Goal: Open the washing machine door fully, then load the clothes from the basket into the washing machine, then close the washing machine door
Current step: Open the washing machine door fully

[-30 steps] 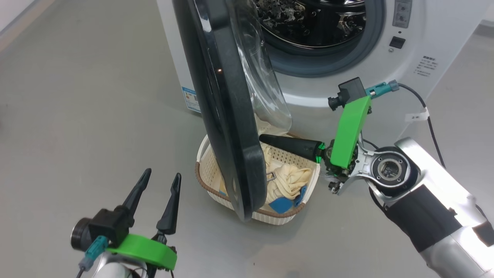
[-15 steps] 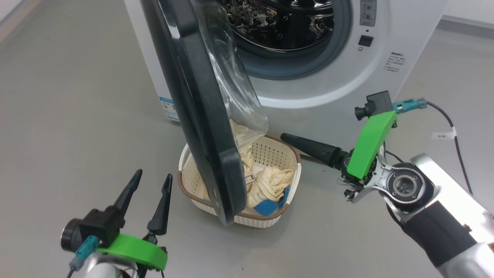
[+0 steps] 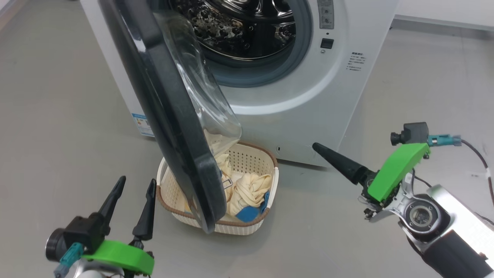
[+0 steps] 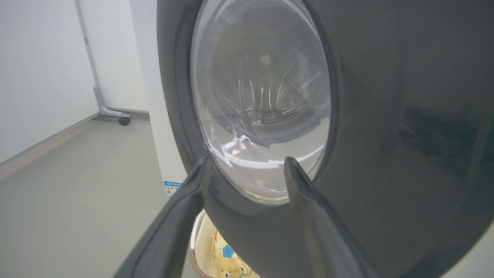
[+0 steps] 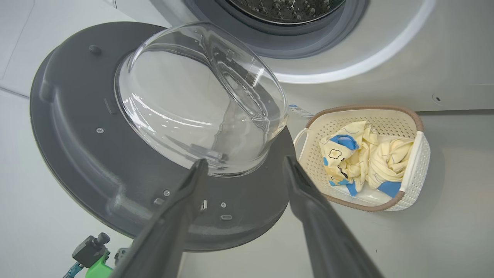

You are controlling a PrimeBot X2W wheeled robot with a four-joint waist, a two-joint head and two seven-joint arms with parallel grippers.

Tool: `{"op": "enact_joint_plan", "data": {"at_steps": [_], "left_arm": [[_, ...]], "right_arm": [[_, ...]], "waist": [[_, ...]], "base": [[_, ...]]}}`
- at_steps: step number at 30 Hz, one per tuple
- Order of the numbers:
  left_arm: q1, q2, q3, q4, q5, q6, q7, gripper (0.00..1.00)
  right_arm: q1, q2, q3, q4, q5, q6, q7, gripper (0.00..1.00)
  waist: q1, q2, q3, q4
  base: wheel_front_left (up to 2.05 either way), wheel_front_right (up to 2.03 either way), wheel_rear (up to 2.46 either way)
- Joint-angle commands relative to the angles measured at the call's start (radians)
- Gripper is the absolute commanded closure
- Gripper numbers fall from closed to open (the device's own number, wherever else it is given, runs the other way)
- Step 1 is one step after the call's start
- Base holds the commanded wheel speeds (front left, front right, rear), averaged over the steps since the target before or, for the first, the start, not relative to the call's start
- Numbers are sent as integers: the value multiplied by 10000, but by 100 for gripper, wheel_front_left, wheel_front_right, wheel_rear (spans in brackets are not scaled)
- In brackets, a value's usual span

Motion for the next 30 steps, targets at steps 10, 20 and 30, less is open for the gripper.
{"op": "enact_joint_plan", "data": {"at_steps": [10, 20, 30], "left_arm": [[207, 268, 896, -517, 35, 7, -140, 0], [372, 180, 1120, -626, 140, 7, -140, 0], [481, 91, 1397, -653, 240, 7, -140, 0]], "right_arm": [[560, -955, 141, -117, -83, 16, -1446, 0], [957, -1585, 290, 369, -439, 16, -3184, 0], [1084, -1953, 768, 1096, -1730, 16, -4924, 0]], "waist": [[0, 0, -196, -630], [0, 0, -168, -961], [0, 0, -127, -1165]], "base": [[0, 0, 0], [0, 0, 0], [0, 0, 0]]}}
